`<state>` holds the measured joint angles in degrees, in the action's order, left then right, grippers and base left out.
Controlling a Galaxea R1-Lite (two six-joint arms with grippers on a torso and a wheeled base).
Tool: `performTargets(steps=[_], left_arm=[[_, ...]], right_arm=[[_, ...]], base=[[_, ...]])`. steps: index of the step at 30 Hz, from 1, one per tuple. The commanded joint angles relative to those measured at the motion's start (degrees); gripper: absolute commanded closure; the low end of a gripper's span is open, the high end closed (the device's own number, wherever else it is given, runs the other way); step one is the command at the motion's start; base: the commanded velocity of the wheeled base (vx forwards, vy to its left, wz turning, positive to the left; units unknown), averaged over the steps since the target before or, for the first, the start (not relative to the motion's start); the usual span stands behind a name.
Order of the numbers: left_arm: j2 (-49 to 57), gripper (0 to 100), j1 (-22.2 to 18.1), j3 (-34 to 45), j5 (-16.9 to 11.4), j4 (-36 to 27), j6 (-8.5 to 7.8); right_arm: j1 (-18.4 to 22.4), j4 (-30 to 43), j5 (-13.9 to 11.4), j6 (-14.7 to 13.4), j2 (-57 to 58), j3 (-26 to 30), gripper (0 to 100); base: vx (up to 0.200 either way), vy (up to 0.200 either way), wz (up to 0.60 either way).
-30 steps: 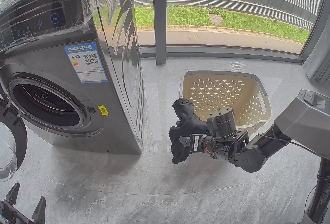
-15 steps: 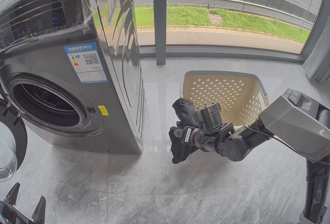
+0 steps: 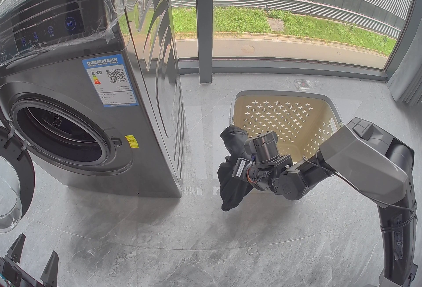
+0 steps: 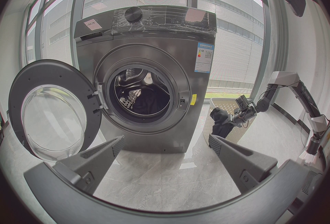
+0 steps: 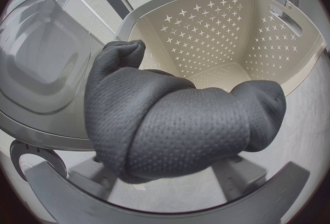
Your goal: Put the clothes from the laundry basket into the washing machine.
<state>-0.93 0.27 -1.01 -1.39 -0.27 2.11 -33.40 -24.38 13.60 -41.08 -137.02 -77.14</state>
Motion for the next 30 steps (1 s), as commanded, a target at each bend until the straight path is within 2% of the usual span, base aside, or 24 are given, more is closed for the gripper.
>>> performTargets(steps=[1, 8, 11, 12, 16, 19, 21, 22, 26, 27, 28, 29, 30], left_arm=[[0.5, 0, 0.0, 0.9, 0.0, 0.0, 0.00], [0.5, 0, 0.0, 0.9, 0.0, 0.0, 0.00], [0.5, 0, 0.0, 0.9, 0.0, 0.0, 0.00], [0.5, 0, 0.0, 0.9, 0.0, 0.0, 0.00], [0.5, 0, 0.0, 0.9, 0.0, 0.0, 0.00], [0.5, 0, 0.0, 0.9, 0.1, 0.0, 0.00], [0.5, 0, 0.0, 0.9, 0.1, 0.0, 0.00], [0.5, 0, 0.0, 0.9, 0.3, 0.0, 0.09], [0.5, 0, 0.0, 0.9, 0.3, 0.0, 0.09], [0.6, 0, 0.0, 0.9, 0.3, 0.0, 0.00], [0.6, 0, 0.0, 0.9, 0.3, 0.0, 0.00], [0.5, 0, 0.0, 0.9, 0.3, 0.0, 0.09], [0.5, 0, 0.0, 0.9, 0.3, 0.0, 0.09]], right_arm=[[-0.4, -0.1, -0.1, -0.1, -0.5, -0.1, 100], [-1.4, 0.3, 0.0, -0.6, 1.8, 0.9, 100], [-2.2, 0.3, 0.2, -0.6, 4.7, 3.1, 100], [-3.4, 0.5, 0.5, -0.4, 9.2, 6.7, 100], [-5.1, 0.6, 0.8, 0.8, 18.9, 13.8, 100], [-5.9, 0.3, 0.7, 4.1, 27.2, 20.1, 100], [-6.1, 0.1, 0.7, 4.9, 29.1, 21.4, 100], [-6.6, -0.2, 0.5, 7.4, 35.0, 25.2, 100], [-8.3, -0.2, -0.2, 11.2, 46.2, 31.8, 100], [-8.7, -0.4, -0.3, 13.2, 48.6, 33.6, 100], [-8.7, -0.4, -0.3, 13.2, 48.6, 33.6, 100], [-9.6, -1.5, -1.7, 17.2, 54.7, 37.4, 100], [-9.7, -1.8, -1.9, 17.7, 55.4, 38.0, 100]], base=[[0.000, 0.000, 0.00], [0.000, 0.000, 0.00], [0.000, 0.000, 0.00], [0.000, 0.000, 0.00], [0.000, 0.000, 0.00], [0.000, 0.000, 0.00], [0.000, 0.000, 0.00], [0.000, 0.000, 0.00], [0.000, 0.000, 0.00], [0.000, 0.000, 0.00], [0.000, 0.000, 0.00], [0.000, 0.000, 0.00], [0.000, 0.000, 0.00]])
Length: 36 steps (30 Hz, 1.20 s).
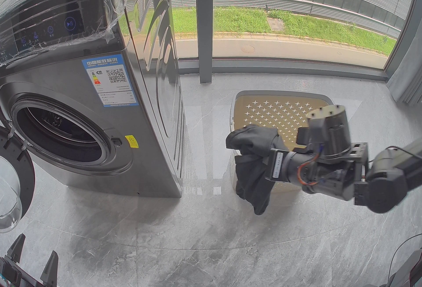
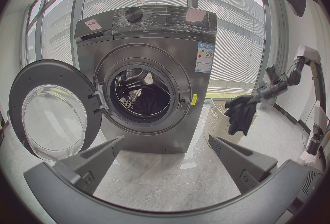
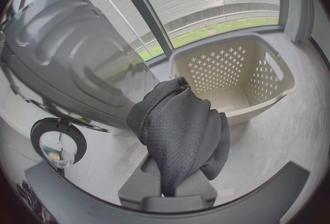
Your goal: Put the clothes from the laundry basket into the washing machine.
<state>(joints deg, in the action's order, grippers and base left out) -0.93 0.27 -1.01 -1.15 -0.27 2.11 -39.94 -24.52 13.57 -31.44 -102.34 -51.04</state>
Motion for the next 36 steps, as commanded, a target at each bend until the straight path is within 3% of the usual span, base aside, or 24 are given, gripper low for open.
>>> performTargets(steps=[1, 3, 4, 6, 9, 12, 21, 27, 36], left_arm=[[0.5, 0, 0.0, 0.9, 0.1, 0.0, 0.09], [0.6, 0, 0.0, 0.9, 0.1, 0.0, 0.09], [0.5, 0, 0.0, 0.9, 0.1, 0.0, 0.09], [0.5, 0, 0.0, 0.9, 0.1, 0.0, 0.09], [0.5, 0, 0.0, 0.9, 0.1, 0.0, 0.18], [0.5, 0, 0.0, 0.9, 0.1, 0.0, 0.09], [0.5, 0, 0.0, 0.9, 0.1, 0.0, 0.18], [0.5, 0, 0.0, 0.9, 0.1, 0.0, 0.18], [0.5, 0, 0.0, 0.9, 0.1, 0.0, 0.26]], right_arm=[[-3.1, -3.7, -3.8, 10.9, 24.2, 14.9, 100], [-3.1, -5.7, -4.9, 12.5, 25.8, 17.2, 100], [-2.9, -9.4, -5.8, 14.9, 28.4, 21.2, 100], [-2.4, -13.4, -7.0, 16.9, 30.6, 24.2, 100], [-2.3, -14.9, -10.1, 18.3, 31.2, 24.9, 100], [-2.4, -15.4, -11.1, 20.3, 31.6, 25.6, 100], [-2.3, -15.4, -14.4, 21.9, 34.9, 28.5, 100], [-2.4, -15.5, -14.6, 21.9, 34.4, 28.5, 100], [-2.9, -15.6, -14.6, 21.5, 34.0, 27.7, 100]], base=[[0.000, 0.000, 0.00], [0.000, 0.000, 0.00], [0.000, 0.000, 0.00], [0.000, 0.000, 0.00], [0.000, 0.000, 0.00], [0.000, 0.000, 0.00], [-0.133, 0.000, 0.00], [-0.100, 0.000, 0.00], [0.000, 0.200, 0.00]])
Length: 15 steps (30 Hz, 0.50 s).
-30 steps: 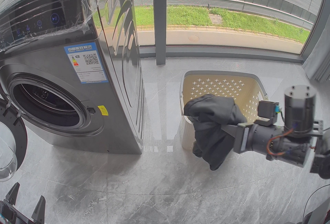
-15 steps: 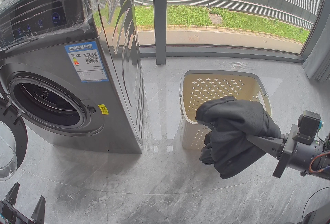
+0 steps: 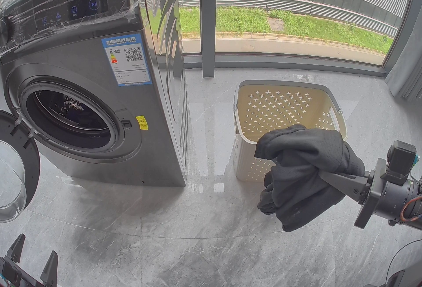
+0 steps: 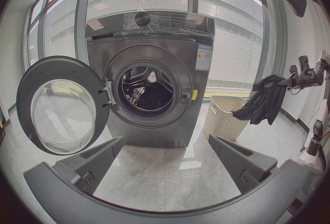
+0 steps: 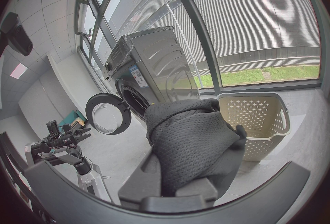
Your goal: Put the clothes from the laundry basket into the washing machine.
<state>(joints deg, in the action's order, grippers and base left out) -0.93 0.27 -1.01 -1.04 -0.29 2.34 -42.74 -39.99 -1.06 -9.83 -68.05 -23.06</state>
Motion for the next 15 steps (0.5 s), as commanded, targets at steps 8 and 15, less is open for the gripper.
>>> performTargets(steps=[8, 15], left_arm=[[0.5, 0, 0.0, 0.9, 0.0, 0.0, 0.03], [0.5, 0, 0.0, 0.9, 0.0, -0.1, 0.03]], right_arm=[[-0.3, 0.0, -0.3, -0.1, -0.5, -0.3, 100], [-0.3, -0.8, -1.0, 0.0, -0.5, -0.3, 100]], base=[[0.000, 0.200, 0.00], [0.000, 0.200, 0.00]])
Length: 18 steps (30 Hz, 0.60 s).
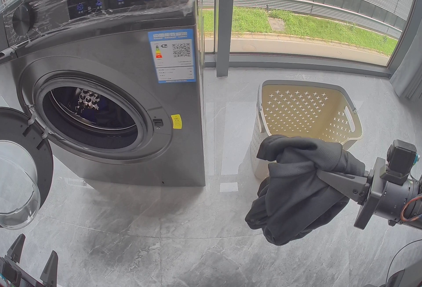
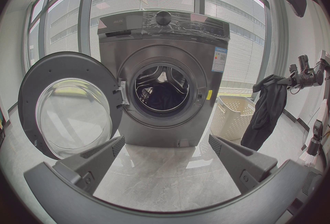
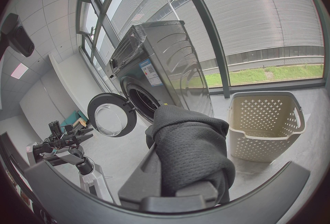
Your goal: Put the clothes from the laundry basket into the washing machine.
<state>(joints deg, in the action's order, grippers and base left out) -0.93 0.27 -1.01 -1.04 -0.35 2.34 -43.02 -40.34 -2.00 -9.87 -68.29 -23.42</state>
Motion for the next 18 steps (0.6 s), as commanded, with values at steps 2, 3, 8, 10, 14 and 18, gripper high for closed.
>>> performTargets(steps=[2, 3, 8, 10, 14, 18], left_arm=[[0.5, 0, 0.0, 0.9, 0.0, 0.1, 0.03], [0.5, 0, 0.0, 0.9, 0.0, 0.1, 0.03], [0.5, 0, 0.0, 0.9, 0.0, 0.1, 0.03], [0.5, 0, 0.0, 0.9, 0.0, 0.1, 0.03], [0.5, 0, 0.0, 0.9, 0.0, 0.0, 0.03], [0.5, 0, 0.0, 0.9, 0.0, 0.0, 0.03]], right_arm=[[-0.1, -1.3, -0.2, 0.1, -0.4, 0.2, 100], [-0.1, -1.7, -0.2, 0.2, -0.4, 0.3, 100], [-0.1, -2.9, -1.0, 0.2, -0.4, 0.2, 100], [-0.1, -3.2, -1.1, 0.3, -0.4, 0.3, 100], [-0.1, -3.3, -1.2, 0.3, -0.4, 0.1, 100], [-0.1, -3.3, -1.2, 0.3, -0.5, 0.0, 100]], base=[[0.000, 0.200, 0.00], [0.000, 0.200, 0.00], [0.000, 0.200, 0.00], [0.000, 0.200, 0.00], [0.000, 0.100, 0.00], [0.000, 0.000, 0.00]])
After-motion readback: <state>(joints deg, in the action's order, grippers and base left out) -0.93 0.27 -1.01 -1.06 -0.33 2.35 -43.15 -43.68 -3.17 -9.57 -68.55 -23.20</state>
